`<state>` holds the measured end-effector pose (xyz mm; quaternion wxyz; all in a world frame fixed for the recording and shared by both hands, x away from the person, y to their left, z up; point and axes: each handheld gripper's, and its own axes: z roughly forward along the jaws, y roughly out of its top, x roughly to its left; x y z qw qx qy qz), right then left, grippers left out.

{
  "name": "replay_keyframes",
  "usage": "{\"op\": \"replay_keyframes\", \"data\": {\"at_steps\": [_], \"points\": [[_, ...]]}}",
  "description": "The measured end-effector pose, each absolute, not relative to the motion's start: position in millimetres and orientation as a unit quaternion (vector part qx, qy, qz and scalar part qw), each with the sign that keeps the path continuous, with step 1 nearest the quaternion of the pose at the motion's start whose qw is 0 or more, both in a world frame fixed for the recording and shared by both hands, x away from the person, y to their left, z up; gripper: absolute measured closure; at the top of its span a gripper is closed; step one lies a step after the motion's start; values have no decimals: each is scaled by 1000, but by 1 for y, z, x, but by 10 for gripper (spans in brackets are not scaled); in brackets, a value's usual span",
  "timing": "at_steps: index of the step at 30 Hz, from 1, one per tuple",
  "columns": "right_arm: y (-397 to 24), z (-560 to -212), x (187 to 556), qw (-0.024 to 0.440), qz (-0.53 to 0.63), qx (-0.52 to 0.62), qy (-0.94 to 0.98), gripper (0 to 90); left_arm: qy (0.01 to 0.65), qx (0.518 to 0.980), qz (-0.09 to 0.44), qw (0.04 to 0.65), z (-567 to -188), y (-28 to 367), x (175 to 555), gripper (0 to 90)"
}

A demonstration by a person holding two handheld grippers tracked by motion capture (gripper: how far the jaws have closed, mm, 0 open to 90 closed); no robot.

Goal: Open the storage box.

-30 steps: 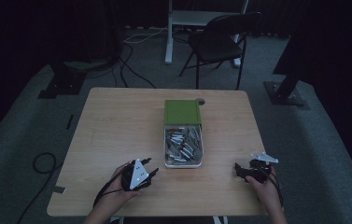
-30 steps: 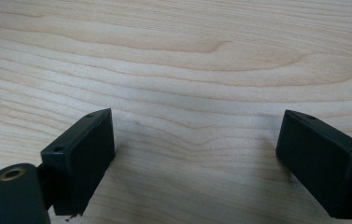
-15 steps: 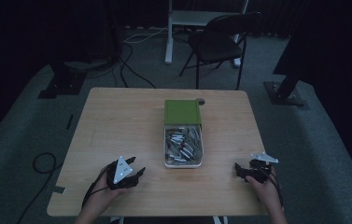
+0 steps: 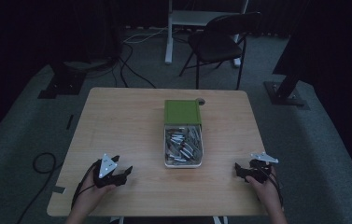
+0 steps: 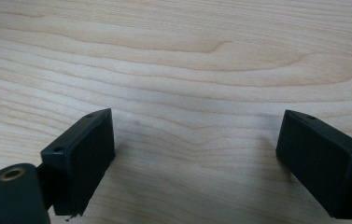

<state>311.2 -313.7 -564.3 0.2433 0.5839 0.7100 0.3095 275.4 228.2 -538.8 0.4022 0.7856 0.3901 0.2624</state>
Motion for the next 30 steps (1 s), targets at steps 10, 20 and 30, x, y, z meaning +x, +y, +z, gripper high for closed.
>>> {"op": "replay_keyframes", "data": {"at_steps": [10,20,30], "points": [[-314,-564,311,243,309,584,710,110,438,773,240,391,-544,249,278,160],[-314,-564,311,243,309,584,710,110,508,751,238,349,-548,266,280,107],[-314,-564,311,243,309,584,710,110,569,718,250,313,-552,281,281,107]]}}
